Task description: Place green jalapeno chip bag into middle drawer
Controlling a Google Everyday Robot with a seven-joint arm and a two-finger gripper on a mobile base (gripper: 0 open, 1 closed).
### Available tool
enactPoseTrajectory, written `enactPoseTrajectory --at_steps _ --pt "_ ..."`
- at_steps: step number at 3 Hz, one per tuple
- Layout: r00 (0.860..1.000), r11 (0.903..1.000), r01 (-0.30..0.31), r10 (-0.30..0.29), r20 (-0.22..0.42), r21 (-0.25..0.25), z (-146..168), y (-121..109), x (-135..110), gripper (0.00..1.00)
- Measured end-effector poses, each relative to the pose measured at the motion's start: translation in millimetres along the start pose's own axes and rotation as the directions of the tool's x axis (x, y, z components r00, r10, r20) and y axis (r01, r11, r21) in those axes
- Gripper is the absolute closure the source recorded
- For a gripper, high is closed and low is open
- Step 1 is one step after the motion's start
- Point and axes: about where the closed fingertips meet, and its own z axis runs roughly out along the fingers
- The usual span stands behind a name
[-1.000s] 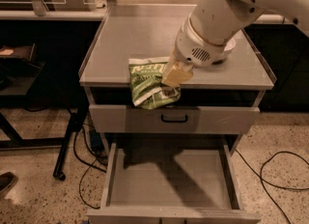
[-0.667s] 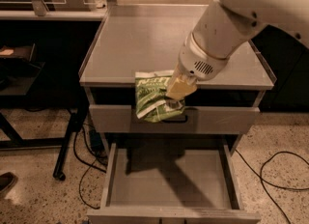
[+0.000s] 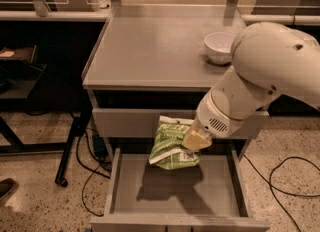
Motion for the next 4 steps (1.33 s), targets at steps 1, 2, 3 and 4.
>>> enactPoseTrajectory --at_steps 1,2,3,4 --pt "1.000 1.0000 0.002 -0.002 0.001 0.001 -1 0 -1 1.00" --pt "0.998 0.9960 -0.068 0.068 -0.004 -0.059 38 5 25 1.00" --pt "0.990 0.9831 -0.136 0.138 0.008 -0.123 89 5 63 1.00" --pt "0.984 0.9698 -0.172 0.177 0.015 -0.173 132 -1 89 1.00"
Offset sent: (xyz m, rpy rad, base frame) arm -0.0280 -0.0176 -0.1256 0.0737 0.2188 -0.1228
